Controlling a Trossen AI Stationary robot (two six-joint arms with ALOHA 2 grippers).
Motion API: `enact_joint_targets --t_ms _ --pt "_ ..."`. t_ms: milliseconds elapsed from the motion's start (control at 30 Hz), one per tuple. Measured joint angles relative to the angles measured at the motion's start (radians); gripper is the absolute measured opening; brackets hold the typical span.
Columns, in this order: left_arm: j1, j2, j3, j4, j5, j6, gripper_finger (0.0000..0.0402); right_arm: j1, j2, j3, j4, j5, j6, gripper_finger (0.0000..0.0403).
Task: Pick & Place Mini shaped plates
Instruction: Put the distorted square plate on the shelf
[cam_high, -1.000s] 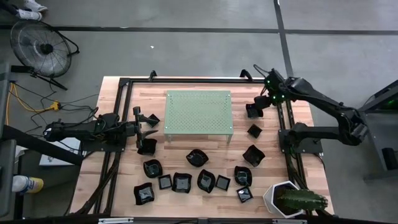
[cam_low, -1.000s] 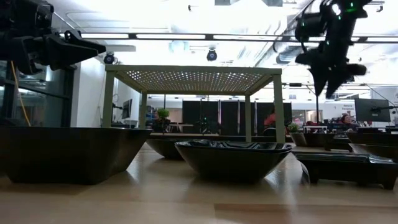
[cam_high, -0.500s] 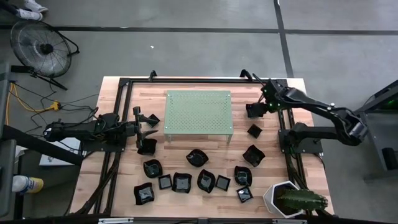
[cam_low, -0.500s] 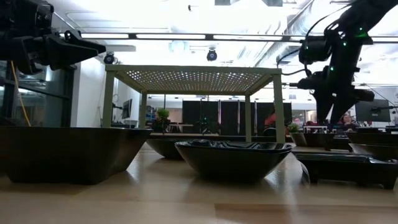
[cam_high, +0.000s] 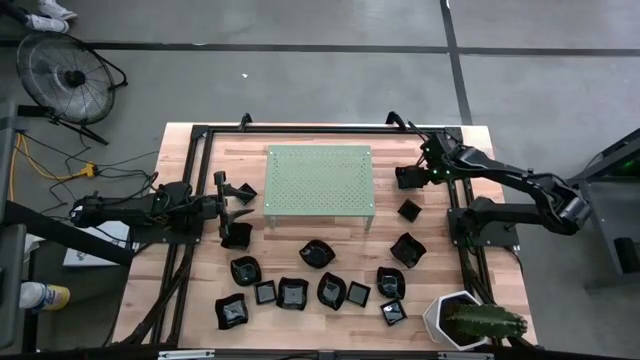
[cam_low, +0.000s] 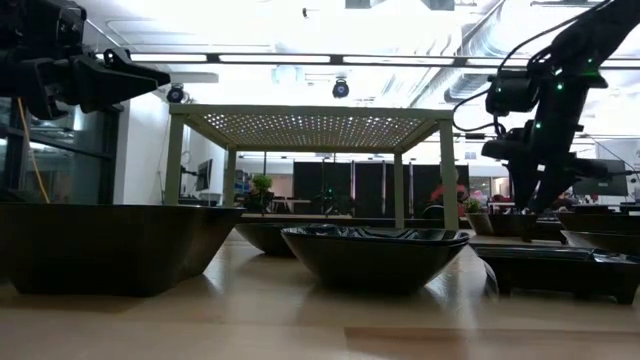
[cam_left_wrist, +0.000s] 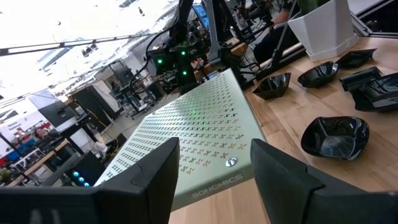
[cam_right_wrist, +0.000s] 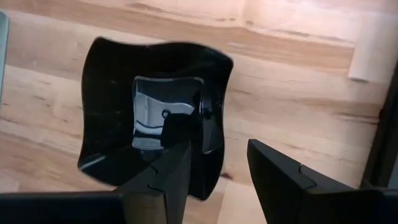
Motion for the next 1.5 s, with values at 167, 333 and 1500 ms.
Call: enact_joint_targets --t_ms 167,333,1500 --pt "0.000 0.000 0.000 0.000 0.000 0.000 0.0193 0.000 0.000 -0.005 0.009 0.000 0.000 0.0154" --pt "0.000 0.000 0.000 0.000 0.000 0.000 0.0193 0.000 0.002 -0.005 0.009 0.000 0.000 0.0154" --pt "0.000 0.000 0.000 0.000 0.000 0.000 0.0193 0.001 0.076 -0.003 0.038 -0.012 -0.026 0.0055"
